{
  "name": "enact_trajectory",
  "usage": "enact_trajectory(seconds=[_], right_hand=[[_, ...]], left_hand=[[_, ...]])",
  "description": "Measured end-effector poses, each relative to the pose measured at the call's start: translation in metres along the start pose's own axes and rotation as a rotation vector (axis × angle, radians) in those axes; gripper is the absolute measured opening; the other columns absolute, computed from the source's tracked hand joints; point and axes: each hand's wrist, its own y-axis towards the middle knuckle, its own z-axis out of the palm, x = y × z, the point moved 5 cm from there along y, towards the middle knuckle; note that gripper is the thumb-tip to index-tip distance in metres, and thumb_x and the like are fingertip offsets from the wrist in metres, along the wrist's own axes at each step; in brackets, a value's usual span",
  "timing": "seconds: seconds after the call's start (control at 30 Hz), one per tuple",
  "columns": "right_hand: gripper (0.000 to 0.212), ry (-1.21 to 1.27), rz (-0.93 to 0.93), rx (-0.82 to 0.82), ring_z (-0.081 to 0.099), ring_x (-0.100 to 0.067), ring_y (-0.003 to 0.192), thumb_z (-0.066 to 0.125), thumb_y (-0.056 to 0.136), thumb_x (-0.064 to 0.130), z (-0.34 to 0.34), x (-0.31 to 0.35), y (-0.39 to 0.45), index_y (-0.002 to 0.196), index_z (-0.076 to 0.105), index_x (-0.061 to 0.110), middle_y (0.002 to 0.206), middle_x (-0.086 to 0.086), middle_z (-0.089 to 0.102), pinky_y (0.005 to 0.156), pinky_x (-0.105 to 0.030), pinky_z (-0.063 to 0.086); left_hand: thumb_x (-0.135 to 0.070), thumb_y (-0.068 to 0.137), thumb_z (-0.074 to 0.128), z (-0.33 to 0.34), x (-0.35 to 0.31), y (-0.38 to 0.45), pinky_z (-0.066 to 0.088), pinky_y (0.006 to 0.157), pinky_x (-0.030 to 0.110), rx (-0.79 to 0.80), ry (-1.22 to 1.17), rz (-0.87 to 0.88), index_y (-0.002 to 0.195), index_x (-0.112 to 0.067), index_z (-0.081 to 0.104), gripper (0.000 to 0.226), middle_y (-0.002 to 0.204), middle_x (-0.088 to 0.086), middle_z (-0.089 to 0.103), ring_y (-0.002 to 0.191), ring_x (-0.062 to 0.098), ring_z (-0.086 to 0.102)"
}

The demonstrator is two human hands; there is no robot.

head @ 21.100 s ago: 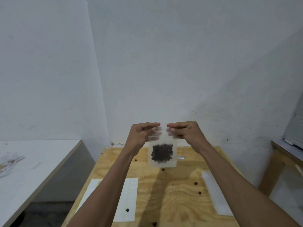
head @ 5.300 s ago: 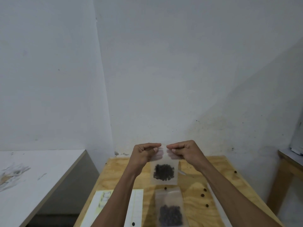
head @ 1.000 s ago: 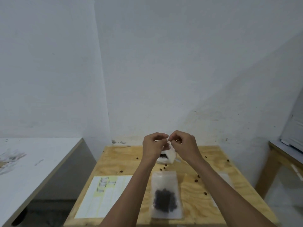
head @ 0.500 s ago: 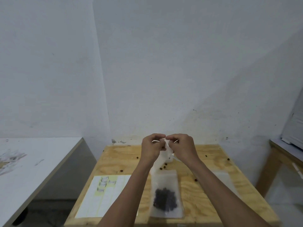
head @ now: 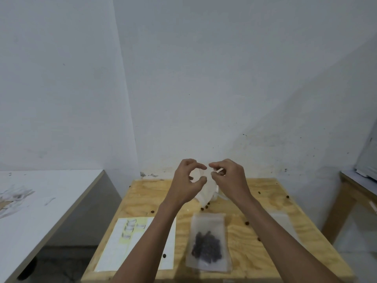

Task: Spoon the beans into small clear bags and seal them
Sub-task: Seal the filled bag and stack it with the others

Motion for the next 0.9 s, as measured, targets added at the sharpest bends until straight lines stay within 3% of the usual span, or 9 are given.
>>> enact_trajectory(seconds=[0.1,0.17,0.27,0.33,0.4,0.53,0.7,0.8,0.9], right_hand=[[0.030,0.135,0.006,0.048,0.067,-0.015,0.073,0.072,0.086,0.001,-0.002,0.009,0.002,0.110,0.078,0.018,0.099,0.005,0.070,0.074,-0.025,0.058],[0.030,0.222,0.040,0.090,0.070,-0.019,0.074,0.073,0.085,0.000,-0.002,0.012,0.006,0.108,0.079,0.019,0.098,0.007,0.072,0.074,-0.029,0.061],[0.030,0.329,0.092,0.166,0.074,-0.030,0.077,0.073,0.085,-0.001,-0.001,0.010,0.012,0.106,0.081,0.019,0.100,0.005,0.075,0.077,-0.042,0.064],[0.028,0.393,0.125,0.195,0.074,-0.037,0.080,0.073,0.086,-0.001,0.000,0.006,0.015,0.107,0.081,0.016,0.100,-0.001,0.075,0.079,-0.048,0.063],[0.027,0.447,0.157,0.222,0.074,-0.036,0.080,0.072,0.087,-0.002,0.001,0.004,0.016,0.107,0.080,0.014,0.101,-0.007,0.076,0.081,-0.047,0.063],[0.025,0.536,0.204,0.268,0.074,-0.025,0.082,0.069,0.089,-0.001,0.008,0.001,0.016,0.106,0.081,0.013,0.106,-0.010,0.076,0.080,-0.043,0.064],[0.017,0.622,0.294,0.244,0.072,-0.019,0.080,0.072,0.092,0.010,0.015,-0.017,0.017,0.107,0.081,0.011,0.099,-0.007,0.079,0.075,-0.034,0.062],[0.013,0.227,0.334,0.109,0.072,-0.012,0.086,0.073,0.091,0.019,0.017,-0.057,0.021,0.099,0.082,0.016,0.094,0.005,0.078,0.075,-0.026,0.057],[0.014,-0.250,0.379,0.137,0.069,-0.013,0.081,0.067,0.090,0.016,0.030,-0.097,0.016,0.088,0.080,0.022,0.093,0.005,0.077,0.066,-0.025,0.050]], left_hand=[[-0.044,0.071,0.083,0.000,0.001,-0.002,0.039,0.107,0.030,0.082,0.042,0.071,0.119,-0.037,0.055,0.056,0.150,-0.012,0.045,0.146,0.003,0.034],[-0.048,0.068,0.089,-0.003,-0.002,-0.001,0.039,0.102,0.025,0.075,0.071,0.129,0.123,-0.032,0.049,0.070,0.137,-0.011,0.053,0.135,0.006,0.046],[-0.044,0.067,0.093,-0.009,-0.007,0.001,0.043,0.083,0.021,0.002,0.109,0.230,0.114,-0.021,0.050,0.068,0.112,-0.010,0.054,0.106,0.009,0.054],[-0.040,0.066,0.094,-0.013,-0.007,0.000,0.045,0.083,0.023,-0.065,0.147,0.294,0.111,-0.019,0.050,0.067,0.111,-0.008,0.052,0.106,0.010,0.054],[-0.040,0.064,0.094,-0.014,-0.002,-0.002,0.048,0.088,0.026,-0.106,0.137,0.299,0.121,-0.019,0.050,0.075,0.117,-0.008,0.053,0.110,0.009,0.056],[-0.040,0.062,0.095,-0.010,0.009,-0.005,0.042,0.092,0.010,-0.124,0.071,0.169,0.150,-0.020,0.039,0.106,0.128,-0.012,0.054,0.116,0.001,0.054],[-0.056,0.065,0.084,-0.007,0.025,-0.004,0.039,0.092,0.009,-0.151,0.105,0.156,0.143,-0.013,0.051,0.095,0.120,-0.007,0.056,0.111,0.003,0.054],[-0.058,0.066,0.080,-0.014,0.042,-0.003,0.040,0.091,0.009,-0.164,0.121,0.119,0.141,-0.015,0.053,0.092,0.119,-0.006,0.055,0.110,0.003,0.054],[-0.060,0.064,0.081,-0.021,0.062,-0.003,0.040,0.087,0.008,-0.150,0.146,0.076,0.143,-0.018,0.053,0.093,0.119,-0.008,0.054,0.109,0.000,0.054]])
